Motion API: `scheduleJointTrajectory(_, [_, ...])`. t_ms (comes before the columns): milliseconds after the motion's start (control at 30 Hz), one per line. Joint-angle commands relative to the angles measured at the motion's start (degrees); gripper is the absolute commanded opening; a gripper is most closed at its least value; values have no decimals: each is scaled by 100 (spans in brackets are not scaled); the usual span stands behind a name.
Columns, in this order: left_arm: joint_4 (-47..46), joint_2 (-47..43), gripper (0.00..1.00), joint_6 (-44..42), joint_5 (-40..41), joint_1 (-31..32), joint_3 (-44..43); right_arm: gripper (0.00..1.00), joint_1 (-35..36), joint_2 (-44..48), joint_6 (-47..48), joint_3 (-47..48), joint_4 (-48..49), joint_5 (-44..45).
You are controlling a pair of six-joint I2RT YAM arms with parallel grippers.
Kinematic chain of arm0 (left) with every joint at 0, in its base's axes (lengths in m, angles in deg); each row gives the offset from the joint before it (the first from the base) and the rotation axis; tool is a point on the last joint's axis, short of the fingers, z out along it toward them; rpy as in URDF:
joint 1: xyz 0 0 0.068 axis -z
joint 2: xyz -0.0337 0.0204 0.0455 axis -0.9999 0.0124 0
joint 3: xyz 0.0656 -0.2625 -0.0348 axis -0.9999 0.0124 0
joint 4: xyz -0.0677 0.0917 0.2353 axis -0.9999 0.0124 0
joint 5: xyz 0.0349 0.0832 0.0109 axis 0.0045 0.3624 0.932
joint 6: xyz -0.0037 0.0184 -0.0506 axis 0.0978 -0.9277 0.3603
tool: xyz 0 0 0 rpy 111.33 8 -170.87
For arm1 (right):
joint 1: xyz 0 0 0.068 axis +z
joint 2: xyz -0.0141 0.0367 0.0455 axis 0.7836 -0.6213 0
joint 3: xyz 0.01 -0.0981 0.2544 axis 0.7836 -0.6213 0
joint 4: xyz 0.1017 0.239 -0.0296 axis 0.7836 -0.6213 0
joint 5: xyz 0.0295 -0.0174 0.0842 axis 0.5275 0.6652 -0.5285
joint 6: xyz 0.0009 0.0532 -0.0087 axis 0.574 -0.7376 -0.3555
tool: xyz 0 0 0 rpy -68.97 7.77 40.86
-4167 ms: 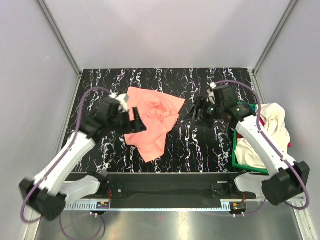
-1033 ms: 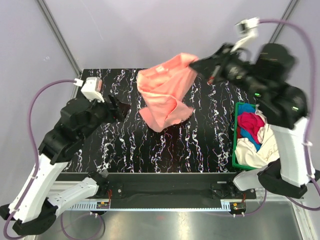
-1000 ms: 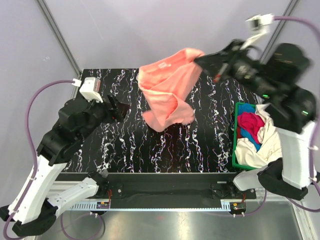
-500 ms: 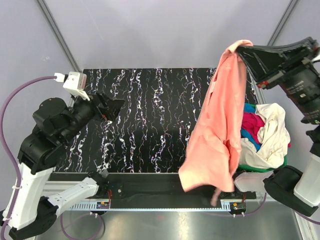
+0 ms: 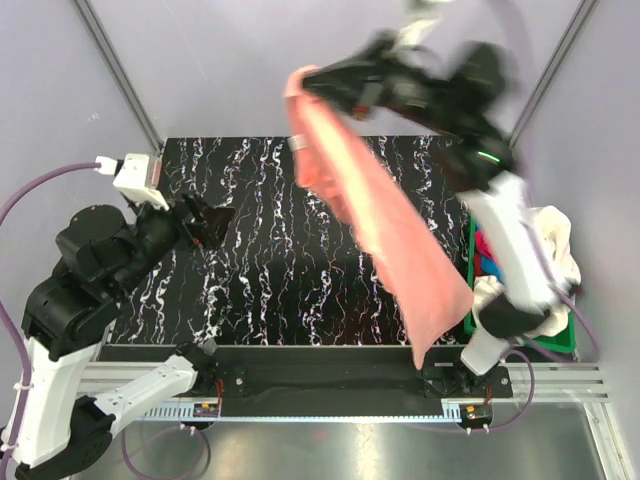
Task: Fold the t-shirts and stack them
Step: Flatten the tshirt out
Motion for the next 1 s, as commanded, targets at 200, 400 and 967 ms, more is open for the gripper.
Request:
scheduleJointTrajectory(200, [598, -370, 92, 428, 509, -20, 557, 61, -78, -4779, -7, 1884, -2762, -1143])
scheduleJointTrajectory(400, [573, 254, 92, 674, 545, -20, 996, 68, -157, -2307, 759, -2233, -2705, -64])
scheduleJointTrajectory(967, [-1528, 2232, 63, 1377, -1520, -1198, 3474, 72, -210, 2057, -1488, -8291, -3030, 2337])
